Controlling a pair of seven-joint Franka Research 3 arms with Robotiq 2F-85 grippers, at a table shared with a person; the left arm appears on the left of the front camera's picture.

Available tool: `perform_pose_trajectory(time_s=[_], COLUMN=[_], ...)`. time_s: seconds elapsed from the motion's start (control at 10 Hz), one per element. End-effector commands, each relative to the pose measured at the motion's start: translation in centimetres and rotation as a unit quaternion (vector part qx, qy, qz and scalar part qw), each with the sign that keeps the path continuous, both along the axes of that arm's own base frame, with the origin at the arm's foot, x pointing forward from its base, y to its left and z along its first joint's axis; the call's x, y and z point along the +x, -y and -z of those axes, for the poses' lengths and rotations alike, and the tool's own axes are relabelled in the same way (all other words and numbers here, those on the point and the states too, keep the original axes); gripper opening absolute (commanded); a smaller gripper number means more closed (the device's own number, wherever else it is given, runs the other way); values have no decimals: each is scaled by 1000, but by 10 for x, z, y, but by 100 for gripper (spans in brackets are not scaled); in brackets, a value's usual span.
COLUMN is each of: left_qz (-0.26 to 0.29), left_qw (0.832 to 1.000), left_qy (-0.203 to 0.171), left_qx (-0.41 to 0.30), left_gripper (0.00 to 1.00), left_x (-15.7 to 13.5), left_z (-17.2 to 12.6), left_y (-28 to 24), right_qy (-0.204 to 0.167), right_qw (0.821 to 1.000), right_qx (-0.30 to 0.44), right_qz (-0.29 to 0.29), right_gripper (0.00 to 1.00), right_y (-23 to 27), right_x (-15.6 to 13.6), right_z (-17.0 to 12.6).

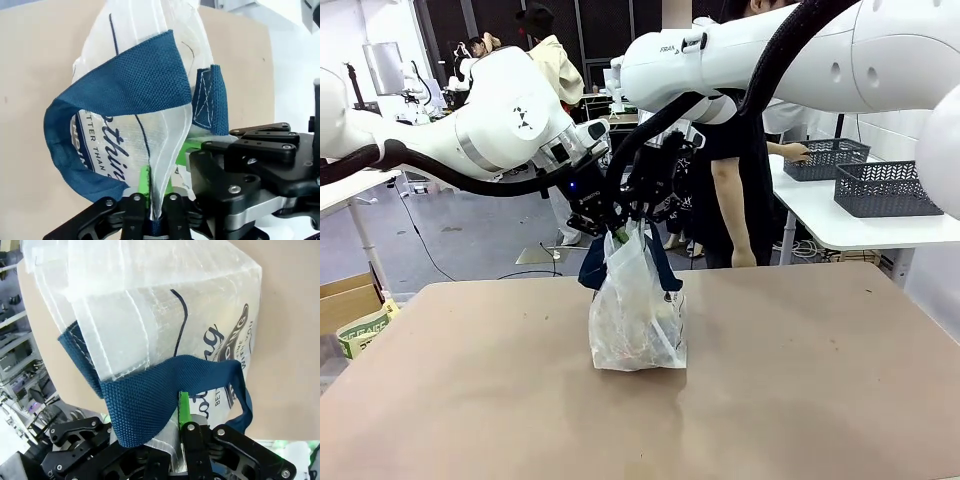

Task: Transfer purchased items from the store into the shopping bag.
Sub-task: Move the Reusable shopping bag to the right side of the table.

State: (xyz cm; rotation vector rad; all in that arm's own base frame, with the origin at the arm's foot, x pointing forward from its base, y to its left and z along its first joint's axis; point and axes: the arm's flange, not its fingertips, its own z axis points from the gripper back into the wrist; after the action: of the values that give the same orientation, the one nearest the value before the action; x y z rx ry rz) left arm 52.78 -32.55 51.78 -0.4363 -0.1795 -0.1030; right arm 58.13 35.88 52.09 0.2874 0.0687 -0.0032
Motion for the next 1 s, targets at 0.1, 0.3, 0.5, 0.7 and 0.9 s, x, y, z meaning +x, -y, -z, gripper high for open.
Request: perform_pose_trajectory(time_s=[0.1,0.3,0.5,0.7,0.9], left_qz=[21,31,35,39,42], left_qw=[999,999,998,997,996], left_qy=[8,6,12,25,31], left_qx=[-28,-44,-55,-60,-65], left_gripper=[73,100,100,100,100], left_x=[-6,-8,-18,-29,-31], left_z=[-4,-6,-11,-16,-16], left_y=[-1,-1,-5,-9,-9], right_qy=[-9,-9,-9,-10,-12], right_qw=[1000,1000,1000,1000,1000], right_qx=[17,16,12,10,6], right_qz=[10,13,17,20,17], right_gripper=[0,0,0,0,0], right_y=[-8,-8,-8,-9,-12], right_x=[6,7,8,10,12], right_z=[-4,-4,-3,-2,-1])
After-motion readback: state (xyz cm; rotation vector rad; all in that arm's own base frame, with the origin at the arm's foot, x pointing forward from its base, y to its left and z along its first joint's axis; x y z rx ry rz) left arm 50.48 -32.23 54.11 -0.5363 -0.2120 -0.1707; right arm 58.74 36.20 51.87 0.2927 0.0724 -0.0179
